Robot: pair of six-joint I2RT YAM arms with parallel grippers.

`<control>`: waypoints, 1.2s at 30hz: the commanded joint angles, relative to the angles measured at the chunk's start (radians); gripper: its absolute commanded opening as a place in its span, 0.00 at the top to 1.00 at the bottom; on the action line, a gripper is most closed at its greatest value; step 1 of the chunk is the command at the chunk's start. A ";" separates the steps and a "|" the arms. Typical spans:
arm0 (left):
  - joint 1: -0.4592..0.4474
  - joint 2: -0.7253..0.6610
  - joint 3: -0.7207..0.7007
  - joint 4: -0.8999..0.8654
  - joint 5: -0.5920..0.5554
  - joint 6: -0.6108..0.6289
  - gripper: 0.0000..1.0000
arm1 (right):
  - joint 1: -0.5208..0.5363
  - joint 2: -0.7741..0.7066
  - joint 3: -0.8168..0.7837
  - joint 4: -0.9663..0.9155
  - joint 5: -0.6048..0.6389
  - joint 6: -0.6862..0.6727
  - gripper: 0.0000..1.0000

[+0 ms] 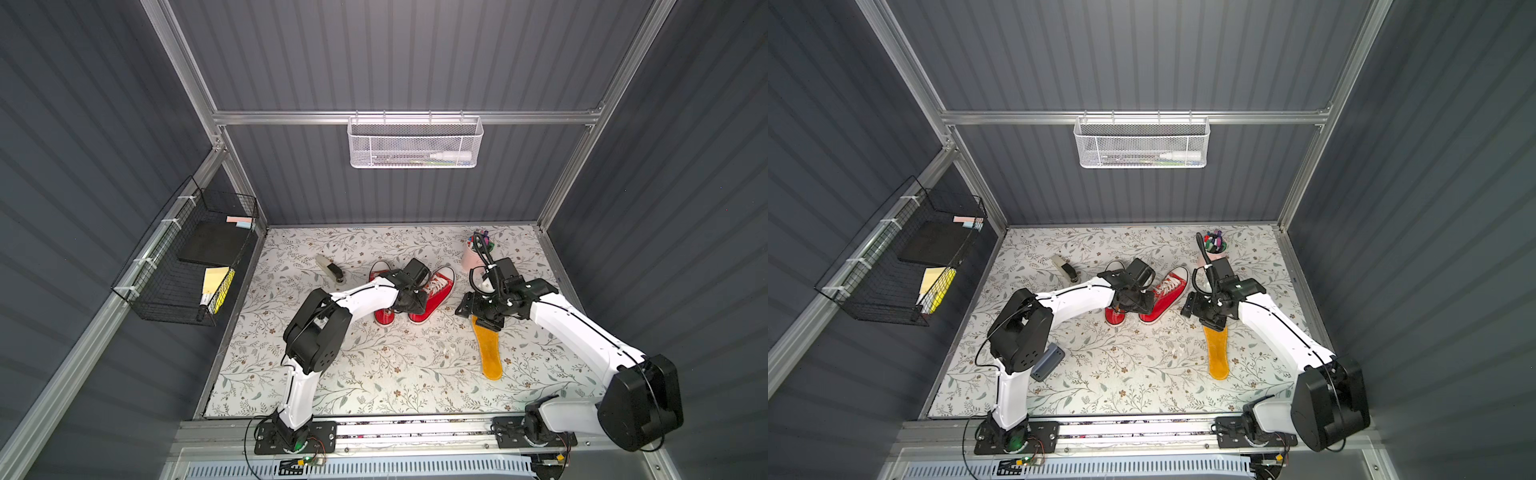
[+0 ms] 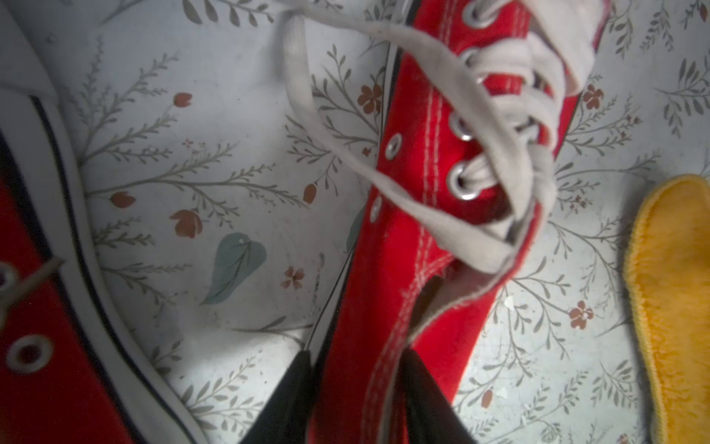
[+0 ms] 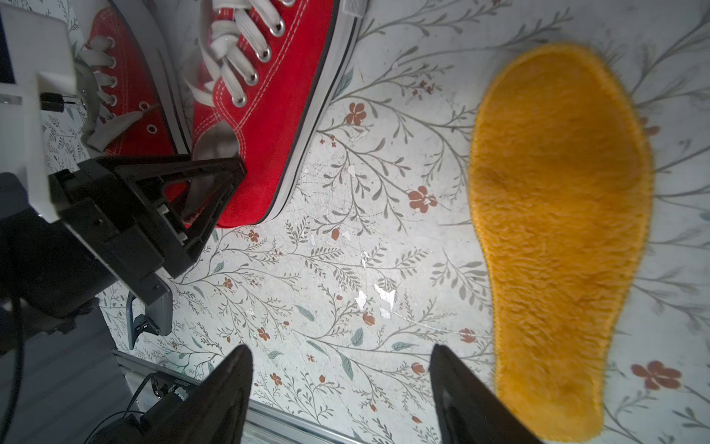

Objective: Remove the insole from the shoe
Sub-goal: Adjust the shoe at the center of the board.

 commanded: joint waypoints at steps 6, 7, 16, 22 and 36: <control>-0.023 -0.036 -0.146 0.264 0.032 -0.298 0.88 | 0.001 -0.015 -0.010 0.005 0.002 0.008 0.25; -0.032 -0.034 -0.150 0.274 0.018 -0.329 0.88 | 0.001 -0.015 -0.012 0.004 0.004 0.008 0.25; -0.104 0.062 -0.021 0.279 -0.097 -0.485 0.88 | 0.000 -0.049 -0.036 0.003 0.018 0.018 0.26; -0.124 0.098 0.045 0.253 -0.153 -0.541 0.71 | 0.000 -0.086 -0.060 0.003 0.037 0.028 0.26; -0.080 -0.371 -0.145 0.101 -0.268 -0.306 0.40 | 0.127 -0.059 -0.019 0.033 0.026 -0.081 0.27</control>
